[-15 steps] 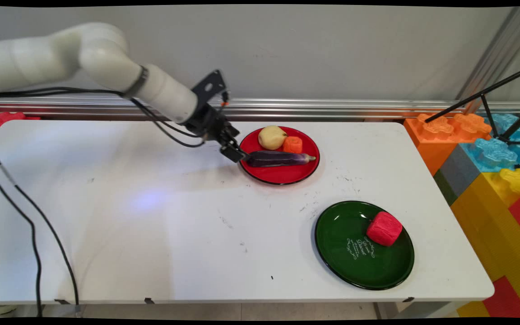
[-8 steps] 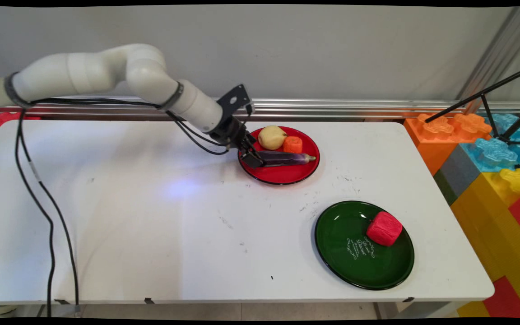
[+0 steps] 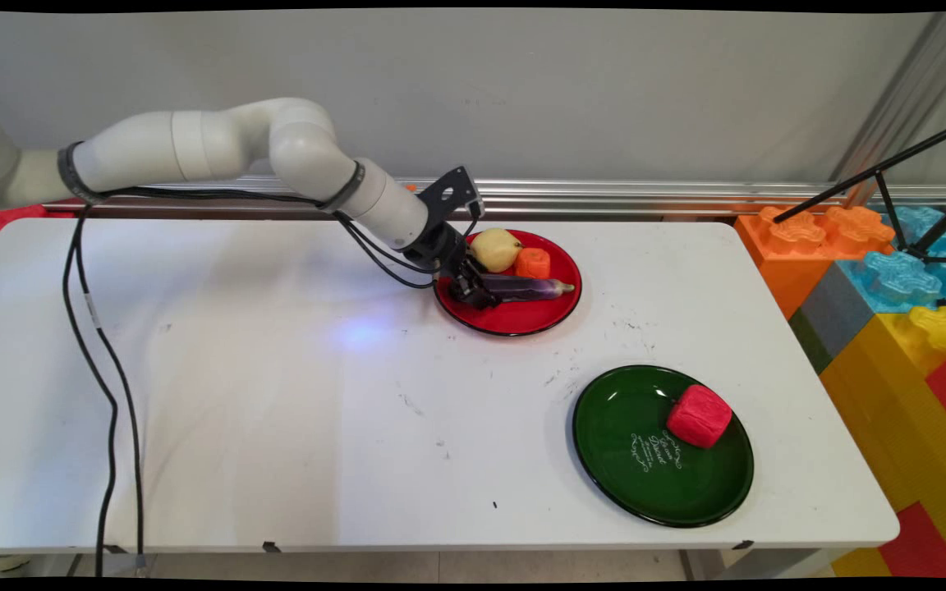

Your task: Pick up the eggplant from the red plate, then place the picked object on the table

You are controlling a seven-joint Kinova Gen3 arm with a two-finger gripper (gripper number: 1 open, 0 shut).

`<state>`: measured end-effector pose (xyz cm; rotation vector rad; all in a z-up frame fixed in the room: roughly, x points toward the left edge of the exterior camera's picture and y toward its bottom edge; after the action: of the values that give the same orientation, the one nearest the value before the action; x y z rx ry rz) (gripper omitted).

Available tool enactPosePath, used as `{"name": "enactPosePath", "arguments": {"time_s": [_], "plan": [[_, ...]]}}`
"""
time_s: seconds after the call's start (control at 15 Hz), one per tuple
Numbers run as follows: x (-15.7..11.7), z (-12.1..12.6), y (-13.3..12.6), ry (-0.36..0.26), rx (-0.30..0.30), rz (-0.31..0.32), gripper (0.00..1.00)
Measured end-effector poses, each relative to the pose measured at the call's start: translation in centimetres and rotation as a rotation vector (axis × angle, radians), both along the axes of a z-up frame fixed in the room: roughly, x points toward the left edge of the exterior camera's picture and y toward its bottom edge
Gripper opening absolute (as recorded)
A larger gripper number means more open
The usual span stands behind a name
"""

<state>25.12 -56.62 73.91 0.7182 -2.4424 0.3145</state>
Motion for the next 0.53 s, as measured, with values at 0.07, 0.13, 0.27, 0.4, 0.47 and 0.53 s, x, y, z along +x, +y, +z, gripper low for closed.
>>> {"name": "enactPosePath", "arguments": {"time_s": [0.07,0.13,0.27,0.4,0.47,0.53], "plan": [[-0.10,-0.09,-0.10,0.001,0.001,0.000,0.00],[-0.24,-0.18,-0.21,0.002,0.002,-0.002,0.00],[-0.52,-0.28,-0.34,0.005,0.008,-0.006,0.00],[-0.74,-0.21,-0.36,0.008,0.011,-0.009,0.00],[-0.82,-0.04,-0.35,0.009,0.012,-0.010,0.00],[-0.91,0.24,-0.39,0.012,0.010,-0.010,0.00]]}}
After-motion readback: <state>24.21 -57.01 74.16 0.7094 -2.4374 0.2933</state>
